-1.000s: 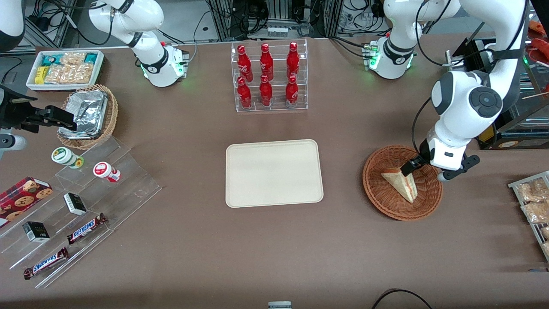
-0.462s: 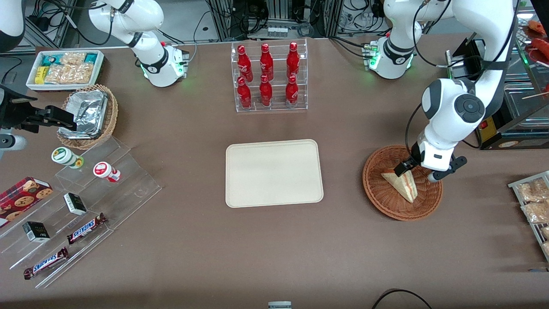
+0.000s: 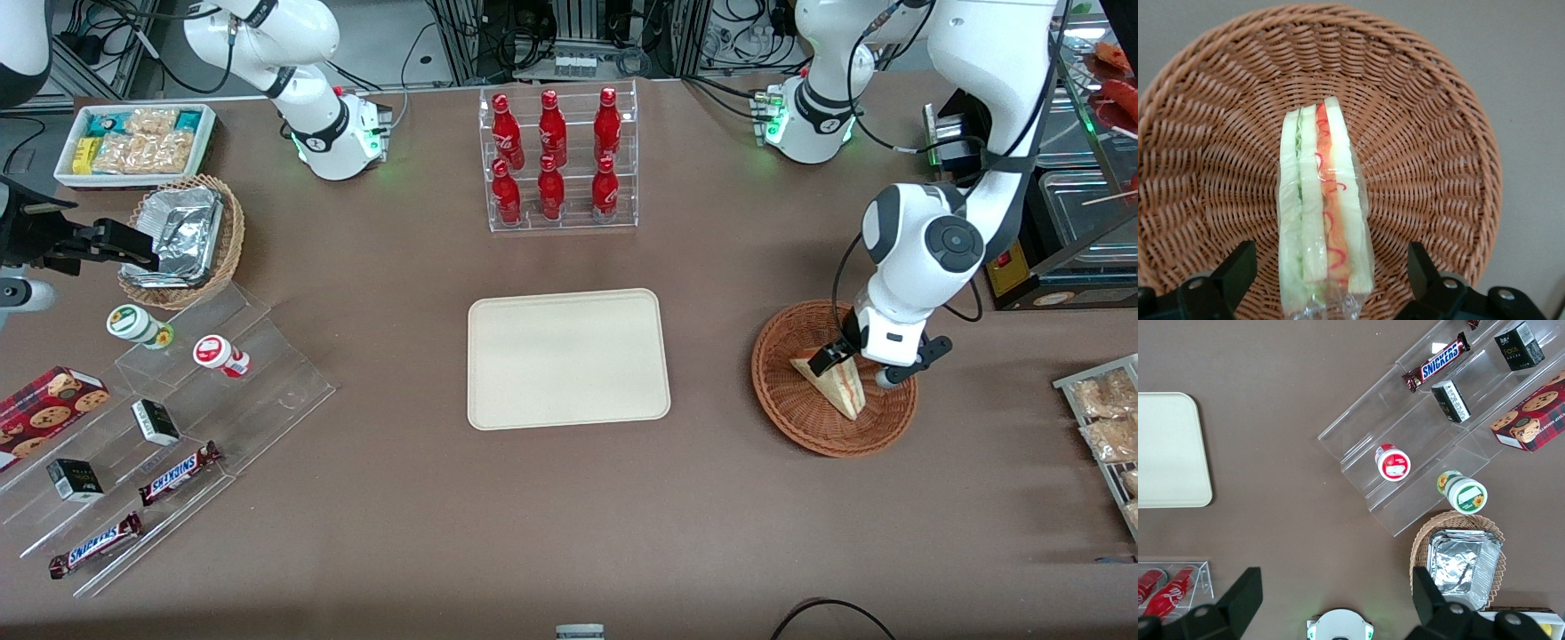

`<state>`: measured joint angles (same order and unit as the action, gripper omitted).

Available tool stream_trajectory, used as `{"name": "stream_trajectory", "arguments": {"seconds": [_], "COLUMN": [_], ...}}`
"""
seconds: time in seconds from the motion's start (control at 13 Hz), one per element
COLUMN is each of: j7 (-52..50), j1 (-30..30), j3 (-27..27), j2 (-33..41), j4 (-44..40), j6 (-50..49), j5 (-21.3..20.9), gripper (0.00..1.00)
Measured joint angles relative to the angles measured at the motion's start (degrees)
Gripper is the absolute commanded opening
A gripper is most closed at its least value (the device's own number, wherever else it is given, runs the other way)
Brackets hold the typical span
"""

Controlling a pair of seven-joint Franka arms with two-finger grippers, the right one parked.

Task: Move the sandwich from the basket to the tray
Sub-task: 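Lift the sandwich out of the basket with the left gripper, then carry the sandwich over the cream tray and lower it onto it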

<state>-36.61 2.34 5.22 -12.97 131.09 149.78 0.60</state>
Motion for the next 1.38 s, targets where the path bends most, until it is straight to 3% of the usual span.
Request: {"name": "stream_trajectory", "arguments": {"seconds": [0.08,0.15,0.85,1.23,1.38], "j7": [0.0,0.0,0.1,0.2,0.1], "j1": [0.0,0.0,0.1,3.9,8.1], "j3": [0.0,0.0,0.2,1.9,2.2], "j2": [-0.5,-0.8,0.3,3.9,3.6], "j4": [0.0,0.0,-1.9,-19.6,-25.5], "j6": [0.3,0.5,-1.5,-29.7,-35.1], "j5": [0.0,0.0,0.0,0.0,0.0], "gripper": [0.19,0.00,0.00,0.00,0.00]}}
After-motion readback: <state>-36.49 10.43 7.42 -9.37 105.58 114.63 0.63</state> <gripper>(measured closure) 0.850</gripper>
